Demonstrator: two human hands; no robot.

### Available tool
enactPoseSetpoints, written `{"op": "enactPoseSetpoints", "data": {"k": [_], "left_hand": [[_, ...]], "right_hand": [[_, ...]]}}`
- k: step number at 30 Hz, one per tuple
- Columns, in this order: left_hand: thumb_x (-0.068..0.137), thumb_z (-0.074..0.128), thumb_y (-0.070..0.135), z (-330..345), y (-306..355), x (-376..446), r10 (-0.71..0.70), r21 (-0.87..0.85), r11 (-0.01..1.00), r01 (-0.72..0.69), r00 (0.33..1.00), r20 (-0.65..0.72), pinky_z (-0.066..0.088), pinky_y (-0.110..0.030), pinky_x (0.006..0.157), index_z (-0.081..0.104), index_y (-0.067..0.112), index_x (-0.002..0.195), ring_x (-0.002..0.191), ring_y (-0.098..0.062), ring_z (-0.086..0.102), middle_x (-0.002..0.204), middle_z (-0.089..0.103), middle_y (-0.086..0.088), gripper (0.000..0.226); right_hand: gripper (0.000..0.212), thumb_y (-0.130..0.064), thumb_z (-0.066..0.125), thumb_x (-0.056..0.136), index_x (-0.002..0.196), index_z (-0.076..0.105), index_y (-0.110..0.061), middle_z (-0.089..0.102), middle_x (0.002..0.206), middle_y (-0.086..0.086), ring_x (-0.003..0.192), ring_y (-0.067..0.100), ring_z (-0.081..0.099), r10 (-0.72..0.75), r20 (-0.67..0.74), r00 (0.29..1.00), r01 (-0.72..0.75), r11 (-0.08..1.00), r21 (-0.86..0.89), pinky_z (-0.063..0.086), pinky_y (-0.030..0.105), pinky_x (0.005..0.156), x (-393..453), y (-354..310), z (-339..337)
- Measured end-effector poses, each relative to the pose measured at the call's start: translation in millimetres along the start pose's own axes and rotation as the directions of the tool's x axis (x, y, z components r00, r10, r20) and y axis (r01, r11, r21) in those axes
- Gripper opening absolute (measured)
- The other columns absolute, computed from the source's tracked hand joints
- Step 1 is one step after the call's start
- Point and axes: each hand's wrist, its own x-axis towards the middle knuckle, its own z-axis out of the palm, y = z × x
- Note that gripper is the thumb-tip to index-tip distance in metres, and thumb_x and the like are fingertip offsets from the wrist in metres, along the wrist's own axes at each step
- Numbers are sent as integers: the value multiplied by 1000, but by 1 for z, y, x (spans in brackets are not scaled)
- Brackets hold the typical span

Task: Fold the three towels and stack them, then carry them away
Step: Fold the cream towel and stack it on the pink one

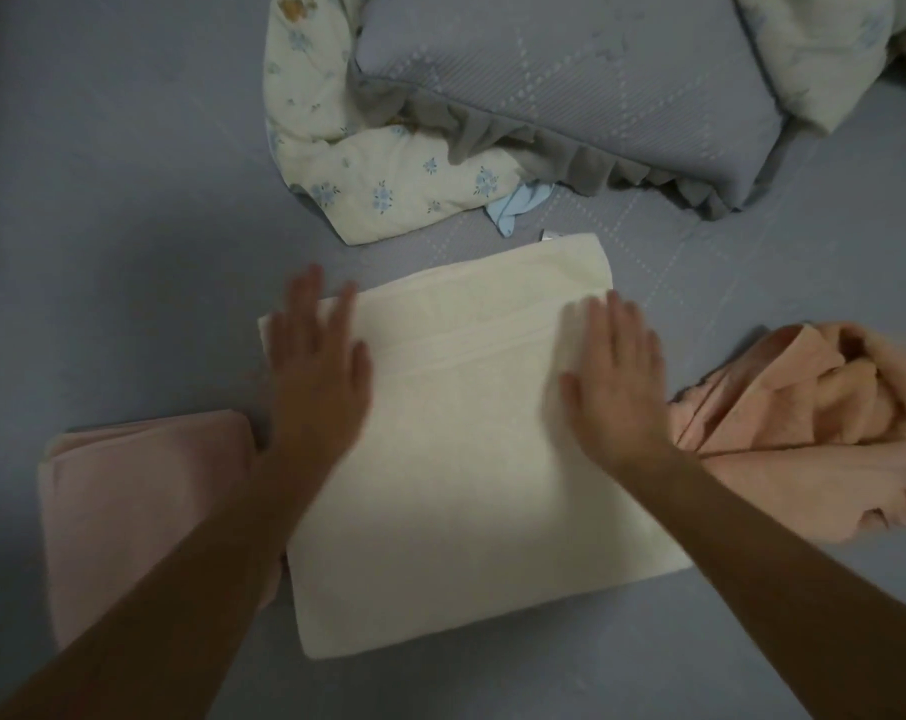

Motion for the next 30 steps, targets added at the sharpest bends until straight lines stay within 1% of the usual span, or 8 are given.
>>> {"op": "enactPoseSetpoints", "data": {"k": [4, 7, 10, 13, 16, 19, 24, 30], "left_hand": [[99, 37, 38, 43, 45, -54, 267, 66, 953, -296, 923, 278, 22, -56, 116, 26, 21, 154, 151, -33, 14, 164, 16, -12, 60], [98, 29, 52, 58, 4, -50, 112, 157, 974, -165, 947, 300, 16, -53, 119, 18, 23, 156, 151, -32, 14, 165, 13, -10, 65], [98, 24, 53, 53, -48, -23, -103, 218, 975, 46, 960, 259, 11, -55, 120, 11, 25, 157, 151, -33, 12, 165, 11, -10, 66], [99, 21, 46, 39, -73, -2, -114, 245, 969, 39, 947, 301, 9, -58, 119, 10, 23, 156, 151, -32, 9, 165, 10, -11, 63], [98, 24, 36, 29, -65, 18, -198, 241, 962, 131, 939, 280, 7, -62, 118, 16, 11, 155, 150, -37, 9, 163, 11, -19, 63], [98, 32, 30, 28, -24, 14, -200, 186, 970, 157, 949, 243, 8, -62, 118, 15, 11, 156, 150, -38, 9, 163, 9, -20, 63], [99, 29, 39, 43, 55, -78, -177, 64, 984, 165, 915, 362, 8, -56, 121, 11, 20, 157, 152, -32, 2, 165, 3, -11, 63], [96, 39, 46, 26, 44, -206, -91, 56, 996, 74, 894, 439, 19, -52, 119, 30, 24, 153, 151, -32, 15, 163, 20, -11, 61]], "right_hand": [[66, -38, 25, 98, 155, 12, -7, 5, 163, 15, 151, 32, 0, -354, 191, 915, 358, 934, 17, 9, 52, 120, -26, -44, 41], [71, -46, 26, 98, 156, 9, -10, 1, 164, 12, 151, 30, -1, -428, 267, 863, 468, 878, -103, 8, 50, 121, -4, -32, 60], [71, -51, 21, 98, 156, 4, -13, -1, 164, 11, 151, 28, -2, -370, 228, 900, 417, 883, -214, 2, 45, 121, 31, 17, 50], [71, -50, 14, 98, 155, -5, -13, -8, 164, 11, 150, 28, -8, -95, 188, 978, 145, 952, -271, -3, 46, 121, 54, 60, 31], [70, -42, 18, 98, 154, -5, -8, -9, 163, 14, 150, 30, -10, 123, 156, 980, -79, 963, -259, -3, 49, 121, 53, 60, 16], [69, -28, 33, 98, 154, 4, -2, -1, 163, 19, 150, 35, -2, 33, 124, 992, -18, 993, -119, 2, 52, 121, 20, 29, 15], [71, -28, 40, 96, 155, 8, -5, -1, 162, 21, 150, 35, -5, -60, 252, 966, 78, 995, -62, 6, 54, 120, -93, -6, 50], [74, -36, 49, 90, 154, 20, -13, 10, 163, 16, 150, 34, 8, -344, 342, 875, 375, 927, -28, 15, 54, 119, -157, 40, 54]]}}
